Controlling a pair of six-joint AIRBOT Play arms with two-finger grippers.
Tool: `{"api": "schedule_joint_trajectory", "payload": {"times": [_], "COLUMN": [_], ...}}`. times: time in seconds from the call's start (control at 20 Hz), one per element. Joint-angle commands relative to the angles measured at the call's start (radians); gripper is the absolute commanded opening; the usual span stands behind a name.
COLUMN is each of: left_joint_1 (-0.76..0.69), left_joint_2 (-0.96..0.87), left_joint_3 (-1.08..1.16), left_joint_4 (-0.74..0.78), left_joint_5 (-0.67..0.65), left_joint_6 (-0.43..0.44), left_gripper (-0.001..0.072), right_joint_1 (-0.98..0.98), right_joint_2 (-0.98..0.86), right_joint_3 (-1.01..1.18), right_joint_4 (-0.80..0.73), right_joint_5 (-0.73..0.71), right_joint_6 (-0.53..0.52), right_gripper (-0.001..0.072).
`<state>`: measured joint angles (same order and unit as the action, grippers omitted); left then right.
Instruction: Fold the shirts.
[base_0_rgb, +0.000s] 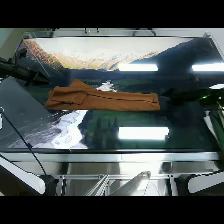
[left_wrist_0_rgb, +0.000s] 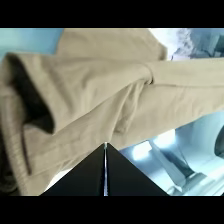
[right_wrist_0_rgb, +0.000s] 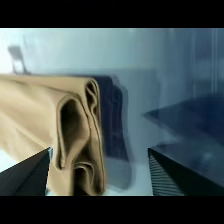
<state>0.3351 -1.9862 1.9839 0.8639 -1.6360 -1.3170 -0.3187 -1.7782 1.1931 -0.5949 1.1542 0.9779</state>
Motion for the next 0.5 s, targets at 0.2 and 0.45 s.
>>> {"api": "schedule_joint_trajectory", "payload": {"times": [0.2,0.45], "left_joint_1": [-0.227,-0.463], "left_joint_2": [0.030,0.010], "left_joint_3": [-0.140,-0.241], "left_joint_4": [-0.001,0.001], "left_joint_5": [0.120,0.388], "left_joint_6": [0.042,0.053], "left_gripper": [0.0004,0.0007], "right_joint_1": [0.211,0.165], "right_joint_2": [-0.069,-0.040], "right_joint_3": [0.012,0.073], "right_joint_4": [0.080,0.079], "right_joint_5": [-0.092,0.080], "right_joint_6": [0.055,0.064], "right_gripper": [0.0178,0.0020]}}
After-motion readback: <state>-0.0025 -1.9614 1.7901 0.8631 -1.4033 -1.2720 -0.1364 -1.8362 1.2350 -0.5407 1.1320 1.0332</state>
